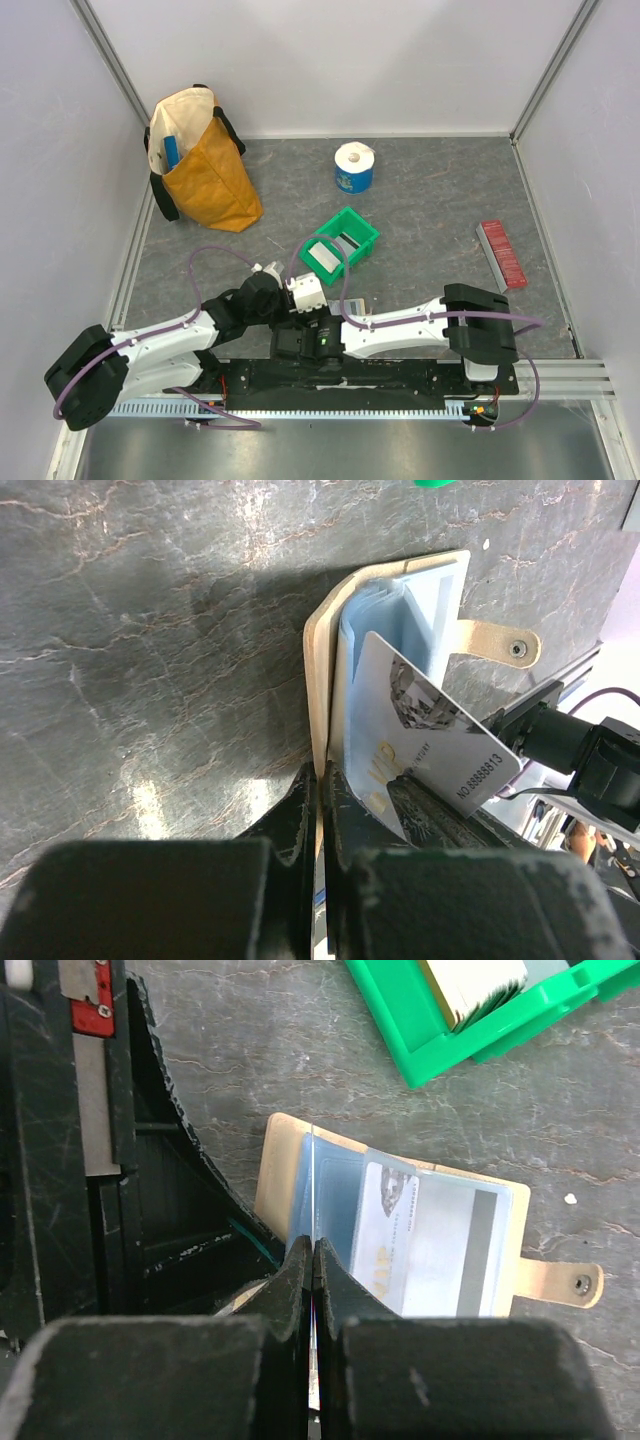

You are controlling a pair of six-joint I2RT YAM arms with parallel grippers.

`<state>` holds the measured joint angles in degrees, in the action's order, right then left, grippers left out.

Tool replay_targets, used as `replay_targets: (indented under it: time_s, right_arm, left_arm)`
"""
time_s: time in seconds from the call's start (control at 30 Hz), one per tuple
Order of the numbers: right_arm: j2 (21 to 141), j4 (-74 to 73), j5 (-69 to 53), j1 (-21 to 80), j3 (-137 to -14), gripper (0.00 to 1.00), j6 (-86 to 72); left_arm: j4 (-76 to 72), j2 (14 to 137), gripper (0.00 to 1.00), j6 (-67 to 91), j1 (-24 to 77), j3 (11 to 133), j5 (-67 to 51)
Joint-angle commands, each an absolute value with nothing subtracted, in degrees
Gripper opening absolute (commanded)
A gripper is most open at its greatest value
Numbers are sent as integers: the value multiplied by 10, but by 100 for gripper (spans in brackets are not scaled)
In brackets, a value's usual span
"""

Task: Put the credit cards into the card holder
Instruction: Turn over the card slot in the card holder.

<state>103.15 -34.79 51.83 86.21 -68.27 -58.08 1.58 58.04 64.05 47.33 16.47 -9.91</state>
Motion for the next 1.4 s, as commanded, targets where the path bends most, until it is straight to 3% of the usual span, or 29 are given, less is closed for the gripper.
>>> replay_targets:
  time_s: [0.0, 0.33, 0.7, 1.0, 1.37]
  right_arm:
    - [1034, -403, 562, 867, -711, 0, -617]
    - [949, -391, 553, 849, -635, 0, -642]
    - [739, -35, 320, 753, -360, 0, -594]
    - [761, 133, 195, 689, -273, 0, -631]
    - [771, 157, 169, 672, -223, 0, -679]
  left_arm:
    - [-4, 570, 2, 653, 472, 163, -100]
    - [-4, 568, 2, 654, 472, 149, -92]
    - [-4, 592, 2, 643, 471, 136, -76]
    - [-15, 614, 2, 642, 471, 135, -75]
    - [-14, 614, 2, 645, 471, 133, -72]
